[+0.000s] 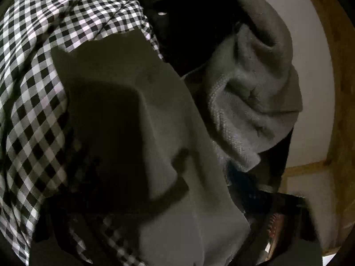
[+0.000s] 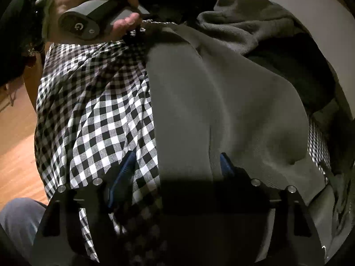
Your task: Fold large clothes
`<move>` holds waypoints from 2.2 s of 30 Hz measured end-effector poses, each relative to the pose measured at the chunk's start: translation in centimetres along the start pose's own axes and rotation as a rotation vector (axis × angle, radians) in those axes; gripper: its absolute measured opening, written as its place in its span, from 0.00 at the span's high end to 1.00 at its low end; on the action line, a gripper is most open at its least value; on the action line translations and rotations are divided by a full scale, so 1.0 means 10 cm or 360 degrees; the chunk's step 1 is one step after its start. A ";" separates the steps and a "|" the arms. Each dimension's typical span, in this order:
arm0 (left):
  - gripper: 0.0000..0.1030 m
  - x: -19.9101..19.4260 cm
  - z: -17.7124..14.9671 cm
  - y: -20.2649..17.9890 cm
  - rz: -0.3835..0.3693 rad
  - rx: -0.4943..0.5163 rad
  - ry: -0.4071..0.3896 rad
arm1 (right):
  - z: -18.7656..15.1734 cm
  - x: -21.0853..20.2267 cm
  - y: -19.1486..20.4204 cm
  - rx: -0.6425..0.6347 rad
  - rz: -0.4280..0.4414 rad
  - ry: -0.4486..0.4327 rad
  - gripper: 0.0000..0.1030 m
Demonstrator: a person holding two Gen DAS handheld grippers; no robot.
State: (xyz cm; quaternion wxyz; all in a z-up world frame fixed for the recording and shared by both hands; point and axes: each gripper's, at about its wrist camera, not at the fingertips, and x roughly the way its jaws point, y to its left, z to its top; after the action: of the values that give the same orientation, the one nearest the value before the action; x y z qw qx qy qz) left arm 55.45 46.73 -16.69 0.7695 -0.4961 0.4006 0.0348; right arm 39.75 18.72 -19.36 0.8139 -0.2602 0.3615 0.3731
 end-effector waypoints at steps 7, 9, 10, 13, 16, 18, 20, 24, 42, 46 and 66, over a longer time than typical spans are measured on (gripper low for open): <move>0.88 -0.32 -0.03 0.13 0.0004 0.0139 -0.0060 | -0.07 -0.05 -0.17 0.0124 0.0097 0.0004 0.13; 0.88 -0.45 0.04 0.14 -0.0019 0.0163 -0.0074 | -0.08 -0.08 -0.23 0.0177 0.0146 -0.0009 0.12; 0.88 -0.48 0.04 0.11 -0.0021 0.0174 -0.0078 | -0.06 -0.08 -0.27 0.0186 0.0131 -0.0029 0.11; 0.89 -0.58 -0.02 0.04 -0.0063 0.0176 -0.0077 | -0.06 -0.17 -0.16 0.0046 -0.0028 -0.0127 0.11; 0.89 -0.73 -0.12 -0.33 -0.0011 0.0382 -0.0130 | -0.03 -0.25 -0.15 0.0041 0.0056 -0.0161 0.11; 0.89 -0.80 -0.21 -0.56 0.0007 0.0496 -0.0143 | -0.02 -0.32 -0.28 0.0200 0.0210 -0.0169 0.11; 0.89 -0.83 -0.52 -0.71 0.0006 0.0582 -0.0145 | -0.05 -0.39 -0.49 0.0430 0.0403 -0.0180 0.11; 0.89 -0.86 -0.81 -1.09 0.0025 0.0763 -0.0149 | -0.17 -0.52 -1.07 0.0919 0.0734 -0.0186 0.03; 0.89 0.76 -4.24 -1.43 0.0909 0.2441 -0.0069 | -1.31 -0.97 -2.73 0.1788 0.0836 0.0013 0.03; 0.89 0.89 -4.53 -1.35 0.1128 0.2665 -0.0227 | -1.13 -0.76 -2.72 0.1818 0.1010 0.0128 0.03; 0.32 0.46 -4.57 -1.48 0.0956 0.2371 -0.0208 | -0.64 -1.09 -2.80 0.1674 0.0849 0.0001 0.91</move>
State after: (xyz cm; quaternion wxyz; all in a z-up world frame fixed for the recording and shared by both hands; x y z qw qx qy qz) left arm 38.62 1.55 -17.33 0.8778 0.2794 0.3890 -0.0071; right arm 54.47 -6.70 -10.44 0.7115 0.2782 0.5511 0.3355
